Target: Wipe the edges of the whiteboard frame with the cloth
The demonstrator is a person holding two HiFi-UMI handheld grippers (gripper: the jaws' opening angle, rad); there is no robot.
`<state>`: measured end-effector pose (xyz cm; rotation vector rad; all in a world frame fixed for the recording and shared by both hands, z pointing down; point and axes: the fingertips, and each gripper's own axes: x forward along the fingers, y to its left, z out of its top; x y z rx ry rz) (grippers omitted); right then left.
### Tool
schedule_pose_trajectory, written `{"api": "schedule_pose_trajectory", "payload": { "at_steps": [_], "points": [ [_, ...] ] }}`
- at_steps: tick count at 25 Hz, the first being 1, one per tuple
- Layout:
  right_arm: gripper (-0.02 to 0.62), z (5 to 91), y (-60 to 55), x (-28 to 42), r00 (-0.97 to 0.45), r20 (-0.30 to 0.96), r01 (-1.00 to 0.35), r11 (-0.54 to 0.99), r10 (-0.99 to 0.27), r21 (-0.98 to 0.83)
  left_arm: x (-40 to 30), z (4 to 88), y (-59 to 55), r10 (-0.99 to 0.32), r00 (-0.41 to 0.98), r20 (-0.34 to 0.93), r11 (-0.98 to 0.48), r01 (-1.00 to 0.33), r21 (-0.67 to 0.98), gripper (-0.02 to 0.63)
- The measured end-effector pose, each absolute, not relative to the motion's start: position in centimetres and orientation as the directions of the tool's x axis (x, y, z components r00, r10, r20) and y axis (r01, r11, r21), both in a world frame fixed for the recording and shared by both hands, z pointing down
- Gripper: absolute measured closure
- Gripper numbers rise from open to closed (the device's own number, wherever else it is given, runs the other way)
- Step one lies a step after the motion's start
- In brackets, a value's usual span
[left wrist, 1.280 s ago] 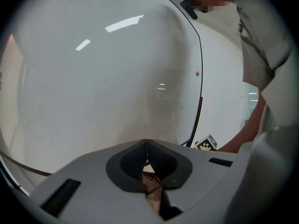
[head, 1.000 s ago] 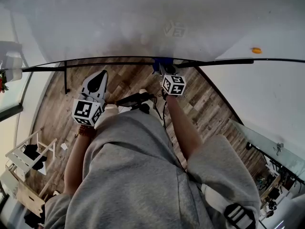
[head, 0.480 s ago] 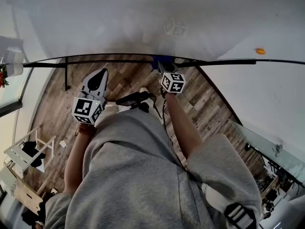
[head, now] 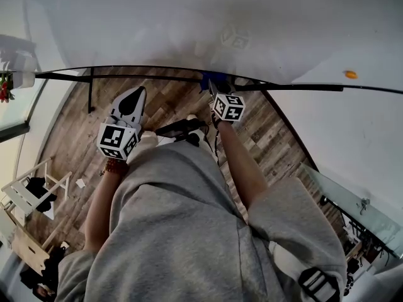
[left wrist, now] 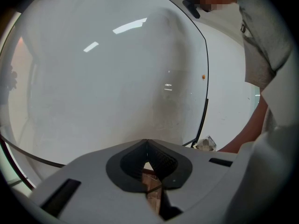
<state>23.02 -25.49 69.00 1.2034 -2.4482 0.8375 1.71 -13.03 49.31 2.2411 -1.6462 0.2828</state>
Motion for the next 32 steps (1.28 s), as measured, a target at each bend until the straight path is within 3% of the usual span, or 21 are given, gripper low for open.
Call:
{"api": "schedule_pose_trajectory", "payload": {
  "at_steps": [18, 32],
  "points": [
    [0.483, 69.3, -24.9, 18.1, -0.638, 0.485, -0.77, 0.501, -0.598, -0.395, -2.5, 48.9, -11.6, -0.898, 0.266, 0.35, -0.222, -0.962, 0.16, 0.597],
    [0.483, 69.1, -24.1, 15.3, -0.603, 0.501, -0.798, 0.466, -0.62, -0.383, -5.0, 48.4, -12.5, -0.875, 0.346, 0.34, -0.303, -0.937, 0.174, 0.597]
  ]
}}
